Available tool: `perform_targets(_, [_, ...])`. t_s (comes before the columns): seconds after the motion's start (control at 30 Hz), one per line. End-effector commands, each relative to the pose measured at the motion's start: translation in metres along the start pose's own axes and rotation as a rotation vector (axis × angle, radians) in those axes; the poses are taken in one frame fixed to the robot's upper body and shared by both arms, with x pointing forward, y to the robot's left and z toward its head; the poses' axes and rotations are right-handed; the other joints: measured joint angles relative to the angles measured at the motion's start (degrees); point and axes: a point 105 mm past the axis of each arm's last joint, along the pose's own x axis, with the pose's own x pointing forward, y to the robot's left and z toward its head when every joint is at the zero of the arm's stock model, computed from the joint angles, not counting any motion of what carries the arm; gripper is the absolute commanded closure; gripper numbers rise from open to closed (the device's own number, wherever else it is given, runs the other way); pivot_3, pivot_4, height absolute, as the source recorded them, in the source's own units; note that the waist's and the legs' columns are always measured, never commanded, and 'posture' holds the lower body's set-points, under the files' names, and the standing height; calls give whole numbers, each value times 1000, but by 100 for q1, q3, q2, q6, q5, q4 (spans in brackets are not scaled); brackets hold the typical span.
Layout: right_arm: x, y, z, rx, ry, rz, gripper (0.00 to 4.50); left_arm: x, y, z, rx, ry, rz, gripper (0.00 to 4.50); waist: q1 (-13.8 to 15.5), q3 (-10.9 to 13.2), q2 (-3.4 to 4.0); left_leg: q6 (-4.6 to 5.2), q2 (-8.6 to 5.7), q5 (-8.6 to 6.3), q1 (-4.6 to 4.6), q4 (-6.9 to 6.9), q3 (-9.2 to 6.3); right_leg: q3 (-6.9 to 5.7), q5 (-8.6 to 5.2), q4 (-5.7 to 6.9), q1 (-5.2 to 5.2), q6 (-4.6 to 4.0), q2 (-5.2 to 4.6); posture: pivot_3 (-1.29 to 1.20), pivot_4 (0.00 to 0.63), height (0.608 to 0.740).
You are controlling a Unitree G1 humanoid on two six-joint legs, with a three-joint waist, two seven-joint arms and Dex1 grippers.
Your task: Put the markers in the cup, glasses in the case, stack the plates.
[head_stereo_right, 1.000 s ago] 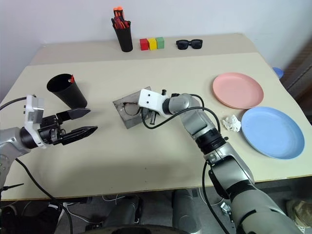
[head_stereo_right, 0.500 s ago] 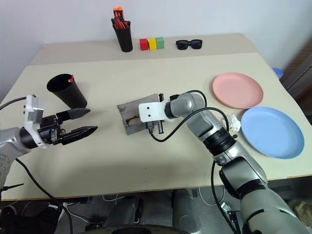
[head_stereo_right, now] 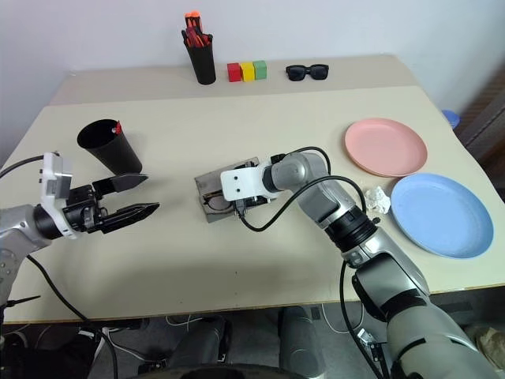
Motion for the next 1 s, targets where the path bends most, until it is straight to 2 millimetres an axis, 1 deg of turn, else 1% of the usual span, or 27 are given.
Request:
perform_targets(0.03, [-12,-21,2,47,-17,-104,585,2,1,6,26,-15,-10,189,-2,0,0,0,0,0,0,0,0,0,0,0,0,0,0,0,150,740])
perform_targets(0.13, [-22,-34,-2,160,-50,-186,585,4,3,6,26,-15,-20,189,-1,0,0,0,0,0,-1,0,0,0,0,0,-2,0,0,0,150,740])
perform_targets(0.23, [-28,-39,-6,234,-64,-236,585,6,5,7,28,-15,-28,189,-1,0,0,0,0,0,-2,0,-1,0,0,-1,-1,0,0,0,150,740])
perform_targets(0.4, [-34,-45,-4,339,-108,-290,585,9,7,7,27,-16,-40,189,-13,0,0,0,0,0,-2,0,0,0,0,0,-3,0,0,0,150,740])
perform_targets(0.6, [-40,-46,-3,424,-156,-317,585,10,7,8,31,-13,-46,189,-3,0,1,0,0,0,-3,0,0,0,0,0,-3,0,0,0,150,740])
perform_targets(0.7, [-50,-51,-5,511,-215,-369,585,10,9,8,36,-8,-38,189,-1,0,1,0,0,0,-3,0,-1,1,0,-1,-3,0,-1,0,150,740])
perform_targets(0.77, [-63,-59,-4,664,-322,-419,585,10,13,9,38,-12,-12,189,0,0,1,0,0,0,-4,0,-1,0,0,0,-3,0,0,0,150,740])
perform_targets(0.83, [-75,-64,-7,768,-400,-477,585,11,17,11,46,-18,13,189,3,0,1,0,0,0,-3,0,-2,0,0,1,-3,0,-1,0,150,740])
perform_targets(0.9, [-84,-58,-14,844,-436,-511,585,12,20,13,54,-33,38,189,20,0,0,0,0,0,-2,0,-3,0,0,1,-3,0,-1,0,150,740])
perform_targets(0.93, [-88,-52,-12,879,-499,-502,585,13,22,14,58,-39,49,189,30,-1,-2,0,0,0,-3,0,-5,0,0,0,-2,0,-1,0,150,740])
perform_targets(1.0, [-96,-42,-14,907,-516,-499,585,15,24,15,58,-41,56,189,35,-1,-2,1,0,-1,-4,-1,-6,-1,0,-4,1,0,-1,0,150,740])
